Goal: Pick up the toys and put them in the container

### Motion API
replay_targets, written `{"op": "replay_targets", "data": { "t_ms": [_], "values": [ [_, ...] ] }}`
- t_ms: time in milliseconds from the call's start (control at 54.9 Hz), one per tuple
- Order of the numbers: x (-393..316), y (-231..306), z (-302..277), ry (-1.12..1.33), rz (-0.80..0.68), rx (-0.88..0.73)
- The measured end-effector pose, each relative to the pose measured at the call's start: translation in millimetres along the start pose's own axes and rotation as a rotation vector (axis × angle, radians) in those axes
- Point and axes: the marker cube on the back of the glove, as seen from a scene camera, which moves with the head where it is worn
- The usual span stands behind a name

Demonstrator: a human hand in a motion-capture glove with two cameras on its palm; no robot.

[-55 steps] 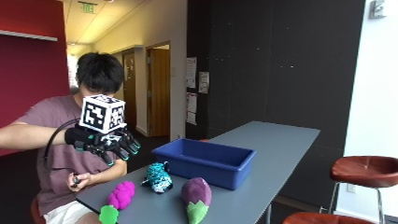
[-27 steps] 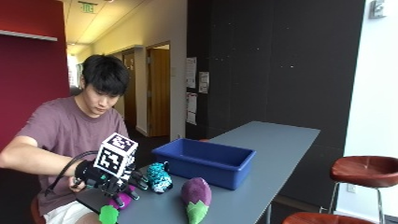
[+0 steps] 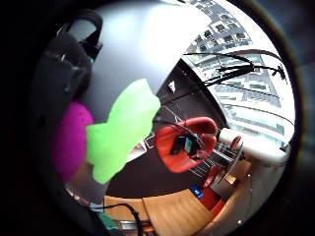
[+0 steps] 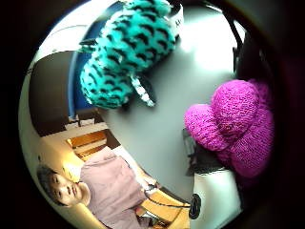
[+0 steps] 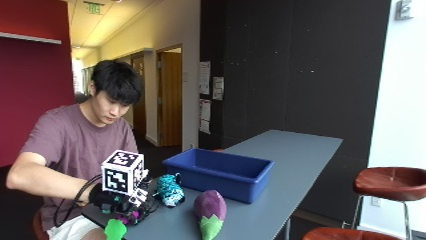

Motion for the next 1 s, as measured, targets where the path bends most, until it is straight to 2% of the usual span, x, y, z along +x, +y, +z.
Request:
{"op": "replay_targets", "data": {
  "t_ms": [146,383,528,674,820,948,1002],
  "values": [
    [-5,-4,1,0.007,0.067,0.09],
    [-28,3,-9,0.116,0.142,-0.005],
    [-60,8,-53,0.136,0.126,0.03],
    [-107,3,-122,0.148,0.104,0.132],
    [-164,-20,-186,0.154,0.086,0.232],
    [-216,-45,-204,0.12,0.045,0.204],
    [-236,-57,-201,0.151,-0.033,0.204]
  ]
}}
